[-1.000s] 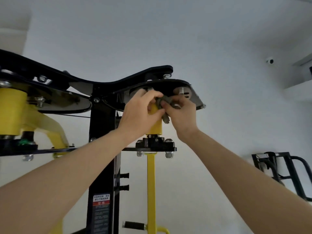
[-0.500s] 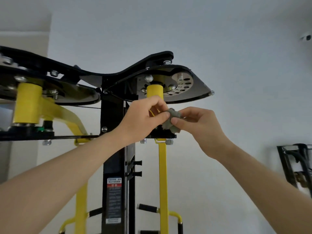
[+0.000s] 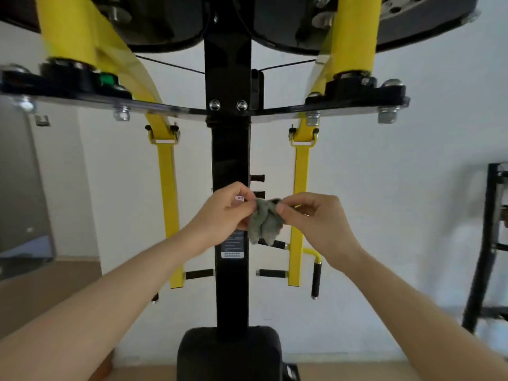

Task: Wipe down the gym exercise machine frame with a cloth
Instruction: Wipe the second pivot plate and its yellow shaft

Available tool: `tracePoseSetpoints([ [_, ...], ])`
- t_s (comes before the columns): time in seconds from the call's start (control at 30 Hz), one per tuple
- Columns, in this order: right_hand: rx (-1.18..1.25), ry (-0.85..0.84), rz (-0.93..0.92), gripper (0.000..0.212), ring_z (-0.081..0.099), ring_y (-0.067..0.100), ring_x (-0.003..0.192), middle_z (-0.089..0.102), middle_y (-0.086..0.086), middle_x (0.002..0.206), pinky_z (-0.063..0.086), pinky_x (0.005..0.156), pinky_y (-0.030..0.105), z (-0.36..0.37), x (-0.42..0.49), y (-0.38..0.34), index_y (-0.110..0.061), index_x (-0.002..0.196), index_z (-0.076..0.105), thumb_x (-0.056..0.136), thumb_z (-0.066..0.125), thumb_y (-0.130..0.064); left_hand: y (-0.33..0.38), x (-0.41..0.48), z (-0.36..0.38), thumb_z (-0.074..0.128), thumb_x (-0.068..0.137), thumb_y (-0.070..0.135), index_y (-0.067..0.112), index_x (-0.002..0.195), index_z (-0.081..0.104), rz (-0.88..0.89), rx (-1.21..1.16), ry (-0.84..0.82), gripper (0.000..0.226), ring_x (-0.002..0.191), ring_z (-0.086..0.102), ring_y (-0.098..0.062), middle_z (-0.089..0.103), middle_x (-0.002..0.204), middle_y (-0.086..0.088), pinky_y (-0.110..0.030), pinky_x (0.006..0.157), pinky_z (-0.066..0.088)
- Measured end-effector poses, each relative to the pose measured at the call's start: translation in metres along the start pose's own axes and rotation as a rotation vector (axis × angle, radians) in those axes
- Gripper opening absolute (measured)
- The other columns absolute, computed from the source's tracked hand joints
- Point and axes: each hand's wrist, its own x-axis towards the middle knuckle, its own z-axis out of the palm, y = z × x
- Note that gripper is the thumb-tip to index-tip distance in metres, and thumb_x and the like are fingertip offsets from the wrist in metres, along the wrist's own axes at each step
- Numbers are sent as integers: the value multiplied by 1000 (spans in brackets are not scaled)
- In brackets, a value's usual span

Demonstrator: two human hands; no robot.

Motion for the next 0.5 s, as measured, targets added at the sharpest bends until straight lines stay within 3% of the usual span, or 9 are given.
tracePoseSetpoints([
  [0.1, -114, 30, 20, 8, 72, 11, 77, 76, -6, 81, 57, 73, 19, 29, 17, 28, -15, 86, 79, 85, 77, -7, -48, 9, -18, 57, 100, 14, 16, 98, 65, -92, -74, 71, 10, 91, 71, -20, 74, 97, -4, -34, 84, 58],
  [0.2, -255, 61, 13, 13, 71, 10, 79, 75, -5, 84, 57, 75, 18, 55, 35, 52, -15, 85, 77, 84, 76, -2, -86, 22, -39, 58, 98, 11, 20, 96, 69, -127, -58, 98, 14, 86, 69, -20, 73, 91, -5, -33, 74, 56],
  [0.3, -296, 186, 35, 21, 70, 8, 80, 74, -7, 85, 56, 74, 16, 74, 57, 71, -18, 83, 76, 86, 68, 2, -112, 35, -61, 54, 99, 9, 21, 95, 70, -117, -13, 119, 20, 69, 64, -13, 69, 77, -3, -24, 59, 50],
  [0.4, -316, 305, 27, 27, 68, 9, 85, 74, -5, 92, 52, 73, 10, 86, 84, 84, -21, 86, 76, 88, 64, 3, -128, 51, -81, 51, 100, 5, 21, 89, 70, -59, 33, 150, 28, 70, 63, -11, 69, 83, 1, -18, 59, 48],
  [0.5, -394, 368, -64, 24, 65, 11, 87, 69, -2, 101, 55, 84, 24, 97, 111, 92, -16, 99, 77, 93, 62, 1, -134, 72, -96, 48, 98, -1, 21, 87, 74, 10, 68, 220, 36, 81, 65, -16, 72, 92, -1, -15, 67, 49],
])
